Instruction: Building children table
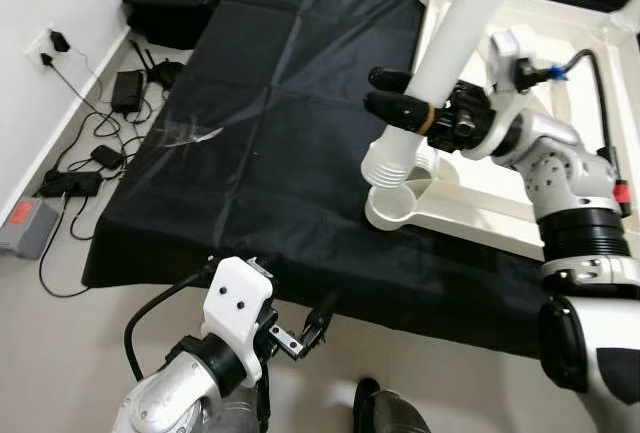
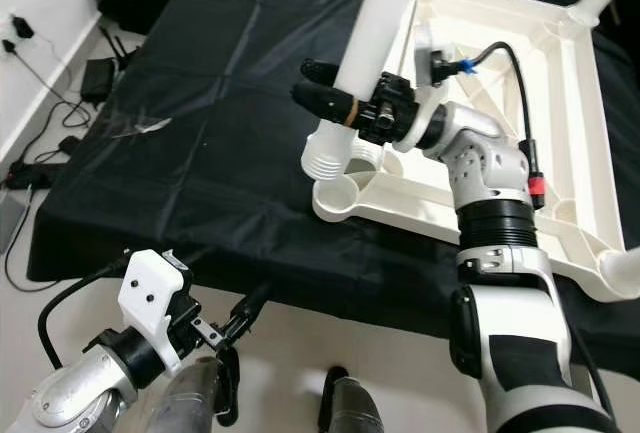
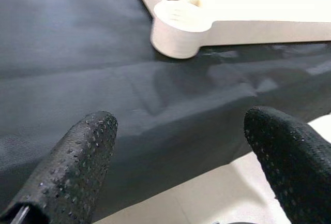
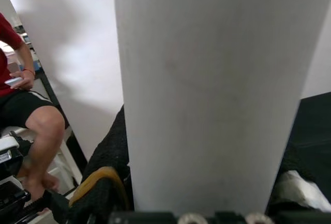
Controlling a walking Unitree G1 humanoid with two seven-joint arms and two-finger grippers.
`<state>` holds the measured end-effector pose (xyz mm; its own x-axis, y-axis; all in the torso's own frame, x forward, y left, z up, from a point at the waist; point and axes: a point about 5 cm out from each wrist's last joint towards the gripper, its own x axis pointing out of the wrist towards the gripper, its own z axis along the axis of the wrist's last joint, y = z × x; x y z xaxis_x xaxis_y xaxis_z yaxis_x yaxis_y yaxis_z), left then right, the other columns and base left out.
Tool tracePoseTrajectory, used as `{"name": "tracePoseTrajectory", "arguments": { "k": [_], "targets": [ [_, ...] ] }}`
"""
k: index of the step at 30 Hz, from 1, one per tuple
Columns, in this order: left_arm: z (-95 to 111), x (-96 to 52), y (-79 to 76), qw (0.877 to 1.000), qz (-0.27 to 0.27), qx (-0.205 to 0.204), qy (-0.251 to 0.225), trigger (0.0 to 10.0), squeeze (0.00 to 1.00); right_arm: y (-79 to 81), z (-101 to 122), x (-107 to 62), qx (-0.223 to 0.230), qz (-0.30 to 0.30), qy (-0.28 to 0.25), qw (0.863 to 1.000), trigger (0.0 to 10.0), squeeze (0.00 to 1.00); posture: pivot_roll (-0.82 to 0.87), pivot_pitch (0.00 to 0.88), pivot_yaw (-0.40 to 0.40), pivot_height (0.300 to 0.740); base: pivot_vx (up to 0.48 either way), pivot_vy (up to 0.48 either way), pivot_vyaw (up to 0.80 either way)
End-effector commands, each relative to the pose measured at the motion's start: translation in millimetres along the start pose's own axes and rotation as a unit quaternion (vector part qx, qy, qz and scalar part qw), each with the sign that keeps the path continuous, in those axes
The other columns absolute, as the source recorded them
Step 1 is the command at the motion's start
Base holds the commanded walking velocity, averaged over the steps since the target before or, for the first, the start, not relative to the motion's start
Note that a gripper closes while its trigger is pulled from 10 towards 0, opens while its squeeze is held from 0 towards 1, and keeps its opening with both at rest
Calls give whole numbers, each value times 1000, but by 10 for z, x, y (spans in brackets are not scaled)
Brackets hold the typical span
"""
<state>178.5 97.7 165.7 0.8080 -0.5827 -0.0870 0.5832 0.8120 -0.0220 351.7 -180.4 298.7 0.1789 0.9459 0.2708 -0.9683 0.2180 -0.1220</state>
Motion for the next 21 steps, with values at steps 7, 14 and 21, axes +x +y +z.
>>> {"name": "tracePoseTrajectory", "arguments": {
  "k": [7, 14, 21],
  "targets": [
    [0, -68, -24, 1000, -12, -1, 11, 10000, 0, 79, -205, -19, -53, -22, 28, 998, 10000, 0, 234, 350, -52, 740, 0, 0, 0],
    [67, -50, -15, 1000, -13, 8, 1, 10000, 0, 221, -390, 97, -42, 33, 40, 998, 10000, 0, 251, 346, -47, 740, 0, 0, 0],
    [85, -64, 8, 1000, -8, 12, -1, 10000, 0, 199, -391, 54, -61, 18, 47, 997, 10000, 0, 249, 347, -47, 740, 0, 0, 0]
  ]
}}
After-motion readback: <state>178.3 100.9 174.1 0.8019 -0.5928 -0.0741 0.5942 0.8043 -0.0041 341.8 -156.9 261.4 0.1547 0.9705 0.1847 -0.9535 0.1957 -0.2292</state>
